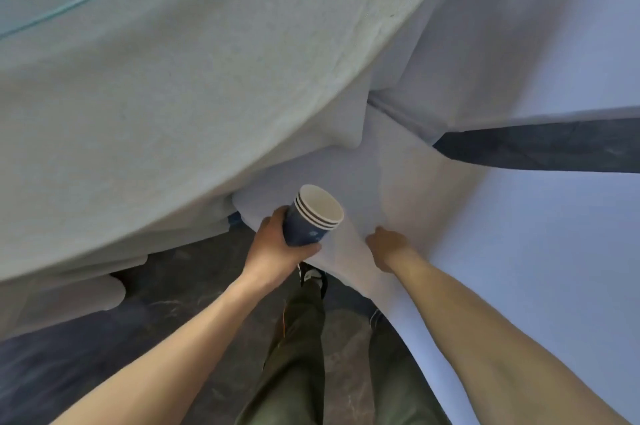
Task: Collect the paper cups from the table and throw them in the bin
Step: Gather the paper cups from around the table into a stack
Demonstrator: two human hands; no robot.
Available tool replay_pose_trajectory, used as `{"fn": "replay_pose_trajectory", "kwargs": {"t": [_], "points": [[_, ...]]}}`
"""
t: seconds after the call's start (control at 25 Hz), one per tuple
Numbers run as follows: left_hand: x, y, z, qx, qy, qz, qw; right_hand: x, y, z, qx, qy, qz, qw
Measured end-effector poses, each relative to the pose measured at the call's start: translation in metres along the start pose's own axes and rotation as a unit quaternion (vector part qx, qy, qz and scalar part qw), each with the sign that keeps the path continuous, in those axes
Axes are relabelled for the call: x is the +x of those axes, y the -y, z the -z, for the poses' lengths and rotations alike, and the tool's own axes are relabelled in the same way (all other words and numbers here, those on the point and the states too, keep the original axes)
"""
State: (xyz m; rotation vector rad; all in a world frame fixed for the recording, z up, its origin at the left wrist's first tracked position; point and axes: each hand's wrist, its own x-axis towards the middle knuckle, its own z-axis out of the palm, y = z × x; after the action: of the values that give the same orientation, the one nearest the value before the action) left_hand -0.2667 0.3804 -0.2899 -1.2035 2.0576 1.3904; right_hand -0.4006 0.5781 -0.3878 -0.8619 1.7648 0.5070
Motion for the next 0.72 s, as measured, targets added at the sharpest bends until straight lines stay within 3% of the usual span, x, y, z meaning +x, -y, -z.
{"fn": "replay_pose_trajectory", "kwargs": {"t": [0.08,0.2,0.48,0.6,0.72], "points": [[-0.012,-0.017,0.001,0.015,0.01,-0.014,1.0,-0.023,-0.014,0.01,0.057,0.017,-0.008,0.998],[-0.027,-0.056,-0.001,0.036,0.018,-0.059,0.997,-0.073,-0.042,0.052,0.178,-0.07,-0.027,0.981],[-0.097,-0.157,-0.042,0.03,-0.034,-0.143,0.989,-0.235,-0.103,0.146,0.383,-0.37,0.007,0.846],[-0.138,-0.202,-0.07,-0.006,-0.094,-0.167,0.981,-0.297,-0.122,0.154,0.412,-0.437,0.063,0.797],[-0.181,-0.244,-0.101,-0.036,-0.157,-0.183,0.97,-0.347,-0.145,0.144,0.408,-0.472,0.117,0.773]]}}
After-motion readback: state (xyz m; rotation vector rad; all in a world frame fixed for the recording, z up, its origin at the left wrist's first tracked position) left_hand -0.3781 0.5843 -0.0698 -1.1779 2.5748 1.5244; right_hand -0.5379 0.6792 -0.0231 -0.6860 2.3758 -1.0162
